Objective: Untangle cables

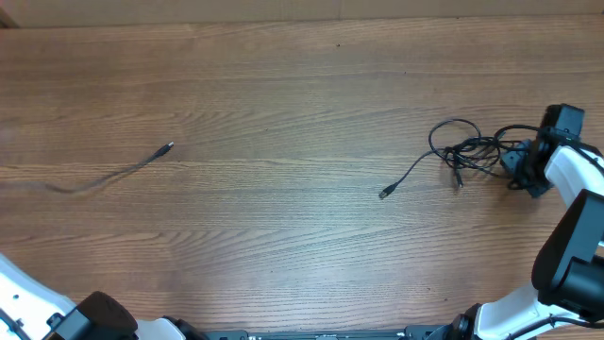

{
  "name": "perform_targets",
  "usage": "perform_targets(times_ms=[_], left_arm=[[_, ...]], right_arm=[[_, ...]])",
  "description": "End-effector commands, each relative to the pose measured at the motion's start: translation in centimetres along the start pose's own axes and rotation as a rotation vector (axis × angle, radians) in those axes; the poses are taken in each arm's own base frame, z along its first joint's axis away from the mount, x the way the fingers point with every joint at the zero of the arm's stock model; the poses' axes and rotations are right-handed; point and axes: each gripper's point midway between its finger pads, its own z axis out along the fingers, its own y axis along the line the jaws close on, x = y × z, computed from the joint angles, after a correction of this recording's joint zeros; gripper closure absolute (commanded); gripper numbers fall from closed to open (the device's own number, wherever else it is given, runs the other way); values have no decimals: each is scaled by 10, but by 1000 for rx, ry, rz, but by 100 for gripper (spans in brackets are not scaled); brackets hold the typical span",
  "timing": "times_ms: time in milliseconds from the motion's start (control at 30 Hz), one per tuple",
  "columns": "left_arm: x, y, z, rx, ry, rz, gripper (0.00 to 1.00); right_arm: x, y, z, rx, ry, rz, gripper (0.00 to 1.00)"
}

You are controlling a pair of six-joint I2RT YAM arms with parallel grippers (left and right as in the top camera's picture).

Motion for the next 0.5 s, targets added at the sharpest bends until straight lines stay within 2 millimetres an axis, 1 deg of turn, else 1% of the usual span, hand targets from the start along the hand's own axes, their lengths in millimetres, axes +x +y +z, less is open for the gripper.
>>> perform_targets(times_ms=[0,67,167,200,267,300,333,367,400,433,467], left_arm=[[-6,-57,19,167,-50,-17,96],[-17,-84,28,228,-105,-10,96],[-30,-115,42,274,-165,27,96],[-31,-125,49,279,-176,53,96],[-20,-141,70,275,-158,113,96],[-7,-151,83,276,-131,149,96],[12,-161,96,289,-86,184,96],[47,-174,113,311,-1,236,96],[69,-180,122,316,51,262,96],[100,-185,133,314,121,302,96],[123,-188,140,314,175,334,96]], right_arm=[[9,14,-6,-24,0,-42,96],[14,19,-7,-26,7,-62,96],[23,25,-8,-25,23,-89,96],[27,27,-9,-24,30,-99,96],[34,31,-10,-21,45,-122,96],[39,34,-10,-22,51,-136,96],[43,37,-11,-22,56,-146,96],[47,42,-12,-27,59,-164,96],[51,46,-13,-32,61,-174,96],[54,50,-14,-40,66,-186,96],[58,55,-15,-51,70,-198,96]])
